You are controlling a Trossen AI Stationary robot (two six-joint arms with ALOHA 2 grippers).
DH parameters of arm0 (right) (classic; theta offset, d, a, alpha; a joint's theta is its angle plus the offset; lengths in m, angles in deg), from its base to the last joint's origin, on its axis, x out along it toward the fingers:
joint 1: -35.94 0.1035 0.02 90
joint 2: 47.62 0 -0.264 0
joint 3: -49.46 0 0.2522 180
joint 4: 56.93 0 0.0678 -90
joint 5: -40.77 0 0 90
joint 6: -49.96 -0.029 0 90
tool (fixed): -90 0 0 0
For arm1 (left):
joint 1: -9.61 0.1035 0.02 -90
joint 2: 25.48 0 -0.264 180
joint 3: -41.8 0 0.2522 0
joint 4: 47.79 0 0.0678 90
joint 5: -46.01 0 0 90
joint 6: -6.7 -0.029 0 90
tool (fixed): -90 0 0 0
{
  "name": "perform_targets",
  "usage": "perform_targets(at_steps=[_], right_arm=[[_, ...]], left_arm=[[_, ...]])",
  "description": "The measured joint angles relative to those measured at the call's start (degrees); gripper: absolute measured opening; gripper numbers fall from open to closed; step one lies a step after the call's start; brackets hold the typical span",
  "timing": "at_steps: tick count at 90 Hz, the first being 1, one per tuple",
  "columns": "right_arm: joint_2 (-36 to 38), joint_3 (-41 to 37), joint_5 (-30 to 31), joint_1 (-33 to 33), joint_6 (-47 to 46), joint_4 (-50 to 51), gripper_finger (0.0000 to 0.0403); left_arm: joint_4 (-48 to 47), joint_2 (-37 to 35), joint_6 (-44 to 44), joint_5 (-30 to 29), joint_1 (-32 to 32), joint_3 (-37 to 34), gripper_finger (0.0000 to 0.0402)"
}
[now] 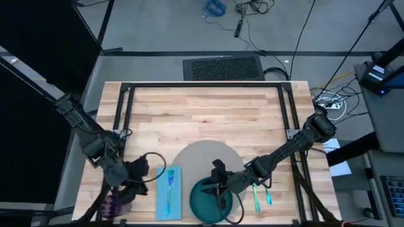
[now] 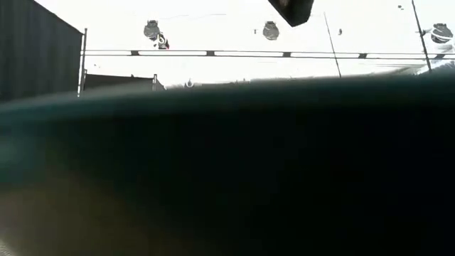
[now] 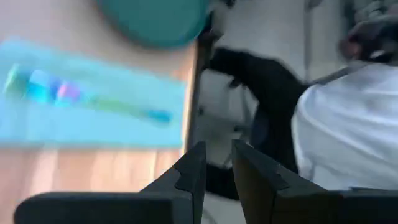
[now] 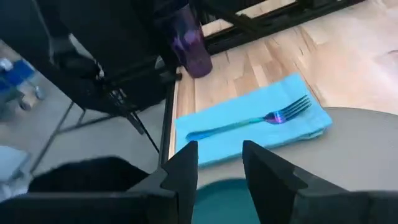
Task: Set table place
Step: Put the violet cup to the top right of the brown table mat
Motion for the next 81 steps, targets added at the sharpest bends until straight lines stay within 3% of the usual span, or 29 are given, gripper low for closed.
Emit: perform_targets(at_steps=[16,25,39,55,81], right_arm=[[-4.9,3.7,-8.6,-6.1,-0.1,-4.2,0.0114],[-8.0,7.8,-12.6,-6.7,0.8,-4.2,0.0114],[-11.8,12.5,-17.6,-6.5,2.4,-1.7,0.0114],[-12.7,13.1,-17.7,-6.6,2.4,1.3,0.0114],[-12.6,13.1,-17.8,-6.9,3.2,2.1,0.0114]], left_arm=[[-19.5,-0.6,1.7,-3.2,-4.4,3.1,0.0061],[-26.9,-3.7,9.7,-3.1,-9.6,3.1,0.0061],[-23.7,-7.9,22.0,-2.5,-15.6,3.2,0.0061],[-21.5,-6.0,32.1,-2.6,-21.1,3.1,0.0061],[-19.7,2.6,32.5,-2.6,-22.7,3.0,0.0061]])
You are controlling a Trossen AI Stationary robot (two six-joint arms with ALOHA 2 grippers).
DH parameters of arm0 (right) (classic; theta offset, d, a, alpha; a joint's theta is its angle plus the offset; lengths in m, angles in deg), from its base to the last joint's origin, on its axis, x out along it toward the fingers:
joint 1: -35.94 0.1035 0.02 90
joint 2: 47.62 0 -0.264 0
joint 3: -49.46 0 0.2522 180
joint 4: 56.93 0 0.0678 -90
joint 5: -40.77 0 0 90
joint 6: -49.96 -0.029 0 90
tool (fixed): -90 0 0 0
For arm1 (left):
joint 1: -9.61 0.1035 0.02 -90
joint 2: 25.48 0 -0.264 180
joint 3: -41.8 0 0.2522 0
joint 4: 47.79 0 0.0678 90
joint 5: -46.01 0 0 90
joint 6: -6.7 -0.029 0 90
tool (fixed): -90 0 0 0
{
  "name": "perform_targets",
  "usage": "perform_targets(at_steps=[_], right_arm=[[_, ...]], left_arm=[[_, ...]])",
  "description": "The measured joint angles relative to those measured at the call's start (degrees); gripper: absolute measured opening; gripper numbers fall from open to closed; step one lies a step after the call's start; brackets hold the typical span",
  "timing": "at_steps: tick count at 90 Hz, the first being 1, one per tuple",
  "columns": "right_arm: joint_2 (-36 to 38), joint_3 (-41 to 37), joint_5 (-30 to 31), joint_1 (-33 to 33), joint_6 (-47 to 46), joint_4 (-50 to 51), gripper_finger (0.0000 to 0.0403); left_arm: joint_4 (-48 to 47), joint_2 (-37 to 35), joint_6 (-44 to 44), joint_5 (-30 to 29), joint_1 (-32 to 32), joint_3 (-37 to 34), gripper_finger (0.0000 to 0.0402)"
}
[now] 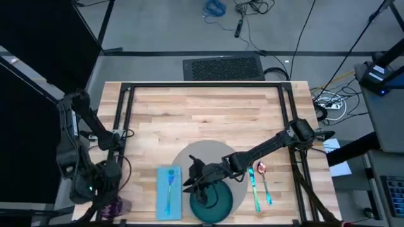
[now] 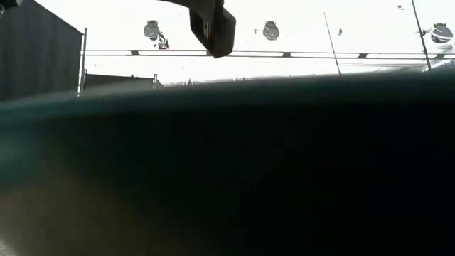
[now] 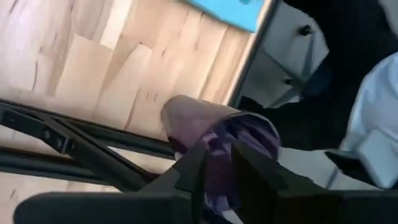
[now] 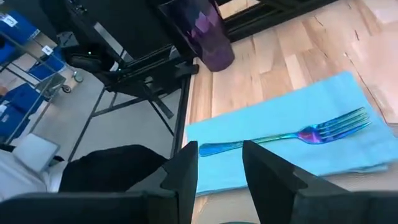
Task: Set table place
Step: Put the violet cup to the top right of the brown table mat
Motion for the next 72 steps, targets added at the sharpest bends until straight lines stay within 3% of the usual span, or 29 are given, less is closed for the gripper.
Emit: perform_targets(at_steps=[17,72], right_arm=[[0.0,0.0,-0.9,-0.2,1.1,2.1,0.0114],[0.0,0.0,-4.5,-2.7,2.2,3.8,0.0114]], left_arm=[[-1.3,3.9,-1.3,7.0,0.0,0.0,0.0061],[-3.6,4.5,-3.0,9.1,0.1,-0.1,0.0061]])
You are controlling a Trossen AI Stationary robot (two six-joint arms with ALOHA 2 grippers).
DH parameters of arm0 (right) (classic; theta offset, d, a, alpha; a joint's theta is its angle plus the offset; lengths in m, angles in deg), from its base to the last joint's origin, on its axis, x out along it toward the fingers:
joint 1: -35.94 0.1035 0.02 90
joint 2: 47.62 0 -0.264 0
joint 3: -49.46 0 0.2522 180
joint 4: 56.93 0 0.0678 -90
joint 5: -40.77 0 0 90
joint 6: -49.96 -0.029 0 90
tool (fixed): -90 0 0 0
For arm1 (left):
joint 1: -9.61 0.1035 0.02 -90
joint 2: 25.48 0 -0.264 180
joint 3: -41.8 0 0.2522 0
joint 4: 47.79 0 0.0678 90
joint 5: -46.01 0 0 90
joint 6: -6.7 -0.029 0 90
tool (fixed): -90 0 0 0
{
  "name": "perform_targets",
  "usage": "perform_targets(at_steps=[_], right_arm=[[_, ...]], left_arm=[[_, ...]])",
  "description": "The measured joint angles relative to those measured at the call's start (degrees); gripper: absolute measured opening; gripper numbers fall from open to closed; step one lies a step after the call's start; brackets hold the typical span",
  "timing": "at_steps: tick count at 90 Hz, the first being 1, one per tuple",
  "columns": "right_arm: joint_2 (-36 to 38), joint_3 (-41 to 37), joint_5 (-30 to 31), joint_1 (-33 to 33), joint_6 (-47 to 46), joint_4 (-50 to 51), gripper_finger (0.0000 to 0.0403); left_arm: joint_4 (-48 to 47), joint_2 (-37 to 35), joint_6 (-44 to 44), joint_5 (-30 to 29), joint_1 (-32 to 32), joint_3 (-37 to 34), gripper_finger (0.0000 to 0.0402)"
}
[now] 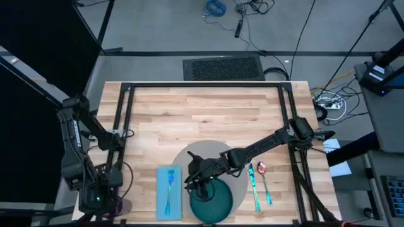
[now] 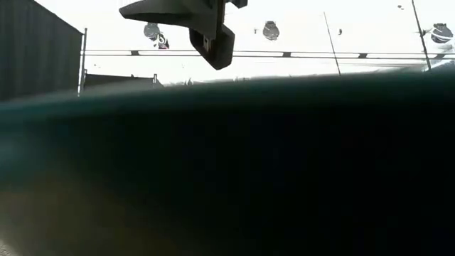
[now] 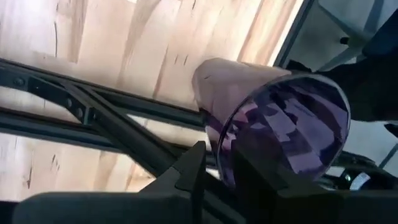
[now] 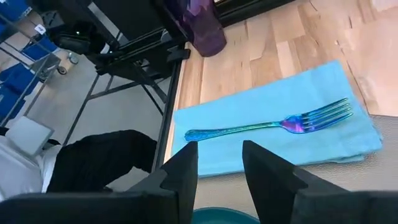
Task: Set table place
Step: Put the violet cup to the top right of the brown table mat
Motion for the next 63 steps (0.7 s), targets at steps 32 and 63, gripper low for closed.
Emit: perform_targets(at_steps=[32,63], right_arm=[[0.0,0.0,0.1,-0.3,0.0,0.6,0.0114],[0.0,0.0,0.1,-0.4,0.8,2.3,0.0114]], left_arm=[[-5.0,-2.4,-0.3,-18.5,1.0,0.0,0.007],[-1.1,-2.3,-1.3,-24.8,7.5,0.0,0.0135]])
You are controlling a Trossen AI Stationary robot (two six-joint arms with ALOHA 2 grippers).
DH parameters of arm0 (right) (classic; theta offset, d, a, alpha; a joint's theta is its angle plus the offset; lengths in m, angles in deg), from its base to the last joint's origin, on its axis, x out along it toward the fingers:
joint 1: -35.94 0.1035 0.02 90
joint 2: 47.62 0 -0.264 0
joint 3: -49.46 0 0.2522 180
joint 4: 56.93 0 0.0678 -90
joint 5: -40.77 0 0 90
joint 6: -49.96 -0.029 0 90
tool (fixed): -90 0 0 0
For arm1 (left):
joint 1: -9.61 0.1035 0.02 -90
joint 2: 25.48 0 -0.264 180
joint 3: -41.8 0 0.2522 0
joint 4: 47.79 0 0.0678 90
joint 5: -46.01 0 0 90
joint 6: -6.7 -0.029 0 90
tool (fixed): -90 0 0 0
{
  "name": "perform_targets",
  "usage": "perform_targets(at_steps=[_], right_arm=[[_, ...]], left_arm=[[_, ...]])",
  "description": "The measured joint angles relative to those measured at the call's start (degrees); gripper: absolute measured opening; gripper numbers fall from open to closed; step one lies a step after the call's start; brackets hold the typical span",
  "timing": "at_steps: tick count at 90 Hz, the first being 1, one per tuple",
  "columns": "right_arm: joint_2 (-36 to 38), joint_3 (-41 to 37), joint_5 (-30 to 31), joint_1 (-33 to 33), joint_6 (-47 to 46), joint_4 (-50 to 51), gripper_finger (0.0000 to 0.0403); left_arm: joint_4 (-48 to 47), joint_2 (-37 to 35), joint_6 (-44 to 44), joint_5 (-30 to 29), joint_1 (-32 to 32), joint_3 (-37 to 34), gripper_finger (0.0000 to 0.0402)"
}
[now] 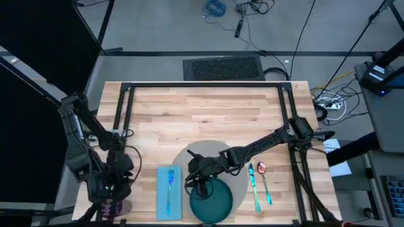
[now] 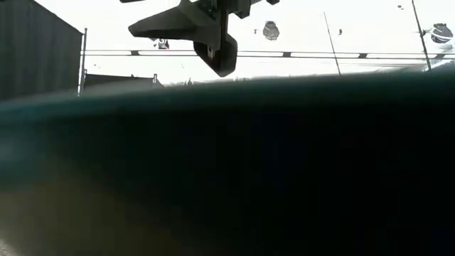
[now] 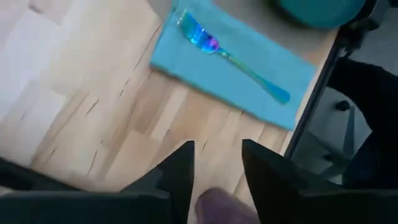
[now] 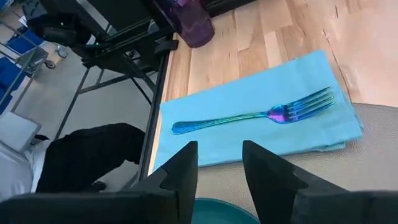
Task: Set table place
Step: Put the violet cup to the top right of the brown table mat
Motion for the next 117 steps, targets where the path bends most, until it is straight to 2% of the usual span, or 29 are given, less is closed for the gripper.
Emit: perform_targets(at_steps=[12,25,31,44,53,79,95,117], right_arm=[[0.0,0.0,0.0,0.0,0.5,0.2,0.0114],[0.0,0.0,0.0,0.0,0.7,0.9,0.0114],[0.0,0.0,-0.1,0.0,0.7,1.2,0.0114],[0.0,0.0,-0.1,0.0,0.4,1.4,0.0114],[0.0,0.0,-0.1,0.1,0.4,1.4,0.0114],[0.0,0.0,0.2,0.5,-1.2,1.4,0.0114],[0.0,0.0,0.2,0.6,-1.3,1.4,0.0114],[0.0,0.0,0.3,1.0,-1.2,1.4,0.0114]], left_arm=[[-0.4,0.3,-2.9,0.3,0.9,0.0,0.0155],[2.5,0.3,-1.0,2.1,0.9,0.0,0.0156],[3.8,0.3,-2.9,7.3,0.9,0.0,0.0157],[3.7,0.3,-5.9,22.8,0.7,0.0,0.0157],[1.9,0.3,-5.8,27.6,0.8,0.0,0.0157],[3.1,0.3,-5.8,27.4,0.8,0.0,0.0157],[3.1,0.3,-5.9,23.4,0.6,0.0,0.0157],[2.7,0.3,-7.7,23.2,0.0,0.0,0.0157]])
